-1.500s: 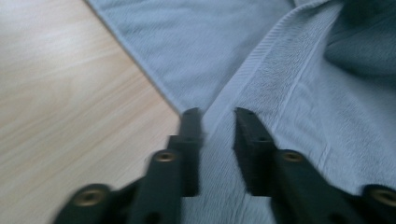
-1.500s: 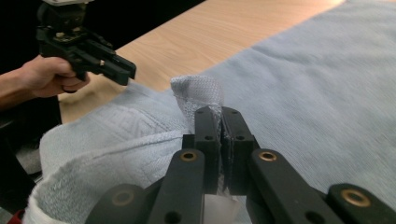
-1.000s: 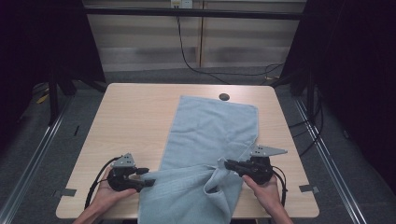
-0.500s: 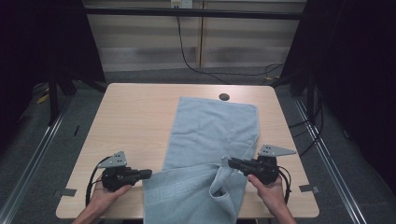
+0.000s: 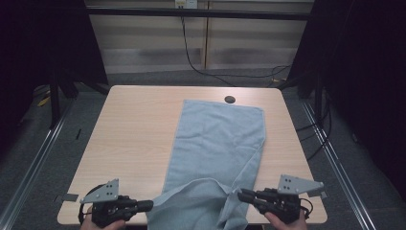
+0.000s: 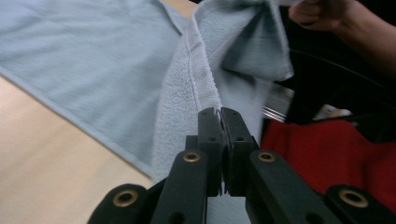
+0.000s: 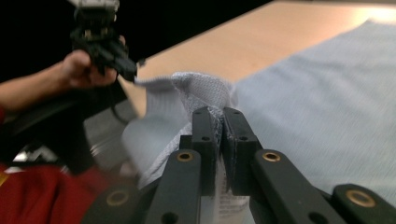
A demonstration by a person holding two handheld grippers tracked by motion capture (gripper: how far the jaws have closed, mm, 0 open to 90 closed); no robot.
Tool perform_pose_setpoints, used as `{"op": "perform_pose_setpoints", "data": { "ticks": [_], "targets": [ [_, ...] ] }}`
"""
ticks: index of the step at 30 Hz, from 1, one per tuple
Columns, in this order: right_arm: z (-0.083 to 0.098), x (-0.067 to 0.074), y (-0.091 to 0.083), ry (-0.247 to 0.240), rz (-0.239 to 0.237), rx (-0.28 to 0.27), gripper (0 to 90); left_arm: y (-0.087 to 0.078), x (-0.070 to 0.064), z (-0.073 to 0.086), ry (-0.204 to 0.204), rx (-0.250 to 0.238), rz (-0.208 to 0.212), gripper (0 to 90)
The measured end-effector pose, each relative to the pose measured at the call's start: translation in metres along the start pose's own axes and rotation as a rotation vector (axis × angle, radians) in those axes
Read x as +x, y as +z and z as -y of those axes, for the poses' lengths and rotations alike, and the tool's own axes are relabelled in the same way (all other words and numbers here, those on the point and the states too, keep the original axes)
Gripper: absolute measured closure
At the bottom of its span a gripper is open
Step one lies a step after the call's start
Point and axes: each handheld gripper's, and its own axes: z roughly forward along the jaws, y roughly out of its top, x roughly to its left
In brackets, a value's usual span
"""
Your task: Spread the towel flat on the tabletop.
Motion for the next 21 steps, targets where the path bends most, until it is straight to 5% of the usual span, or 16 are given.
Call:
{"op": "perform_pose_setpoints", "data": {
  "ticks": [6, 10, 16, 21],
  "targets": [
    [0.016, 0.007, -0.019, 0.016, -0.009, 0.007, 75.6, -0.022, -0.003, 0.008, -0.023, -0.073, 0.055, 80.4],
    [0.013, -0.004, -0.025, 0.053, 0.024, -0.036, 72.2, -0.023, 0.011, 0.004, -0.04, -0.072, 0.009, 74.2],
    [0.008, -0.035, 0.007, 0.069, 0.091, 0.033, 68.6, 0.009, 0.067, -0.034, -0.068, -0.038, -0.06, 69.3],
    [0.011, -0.056, 0.046, 0.085, 0.124, 0.158, 61.2, 0.056, 0.113, -0.05, -0.127, 0.054, -0.135, 67.1]
  ]
}}
